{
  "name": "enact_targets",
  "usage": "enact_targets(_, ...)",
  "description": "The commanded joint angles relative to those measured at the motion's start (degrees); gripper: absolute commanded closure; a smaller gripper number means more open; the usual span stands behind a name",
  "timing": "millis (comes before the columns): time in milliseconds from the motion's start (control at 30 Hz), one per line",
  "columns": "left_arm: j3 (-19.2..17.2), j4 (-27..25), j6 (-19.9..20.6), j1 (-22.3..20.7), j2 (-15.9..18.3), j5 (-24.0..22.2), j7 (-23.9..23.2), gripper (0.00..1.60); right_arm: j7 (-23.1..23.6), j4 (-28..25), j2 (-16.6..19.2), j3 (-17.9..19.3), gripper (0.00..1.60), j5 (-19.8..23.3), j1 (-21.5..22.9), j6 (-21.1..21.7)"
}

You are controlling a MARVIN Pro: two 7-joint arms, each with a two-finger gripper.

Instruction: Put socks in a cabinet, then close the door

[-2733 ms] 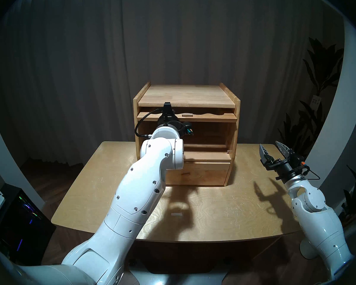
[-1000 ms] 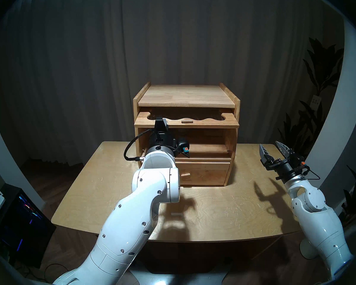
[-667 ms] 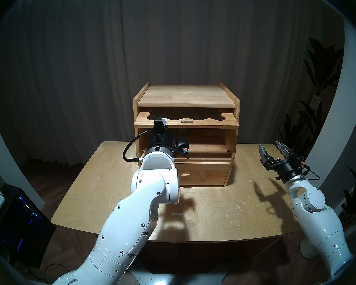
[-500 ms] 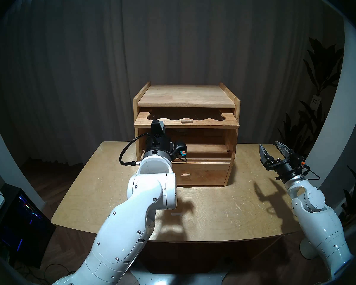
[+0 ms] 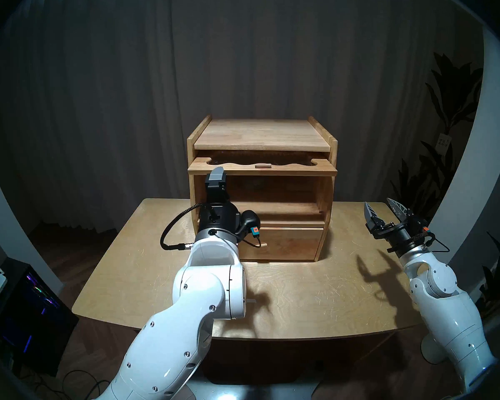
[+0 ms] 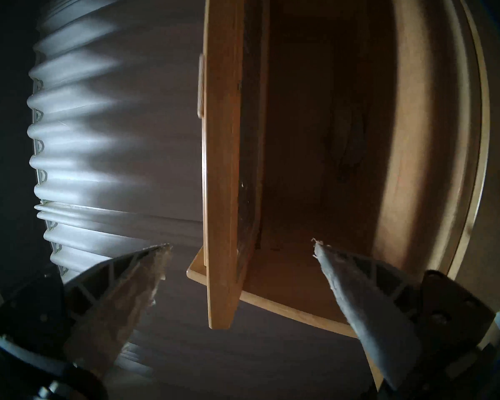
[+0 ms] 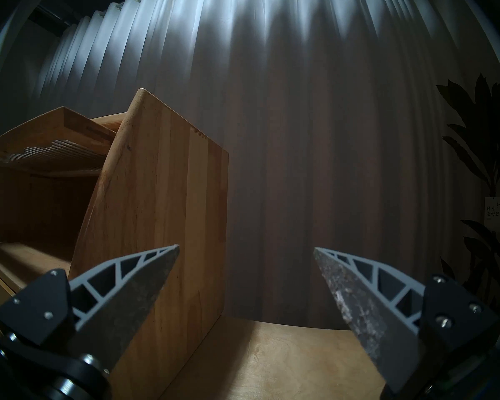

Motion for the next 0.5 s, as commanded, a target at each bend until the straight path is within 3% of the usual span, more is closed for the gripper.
enact_targets(0, 1.6, -4.1, -0.7, 0.8, 1.6, 2.4, -2.8, 0.0, 0.1, -0.9, 0.1, 0.3, 0.0, -0.1, 0.4, -0.6)
enact_targets(200, 1.3, -0.1, -2.5, -5.5, 0.1, 5.5, -6.7, 0.0, 0.1, -0.9, 0.1, 0.3, 0.0, -0.1, 0.4, -0.5)
enact_targets(467, -2.7, 3.0, -7.7, -9.3, -4.1, 9.0, -7.9, 0.0, 0.1, -0.8, 0.1, 0.3, 0.0, 0.0, 0.4, -0.5)
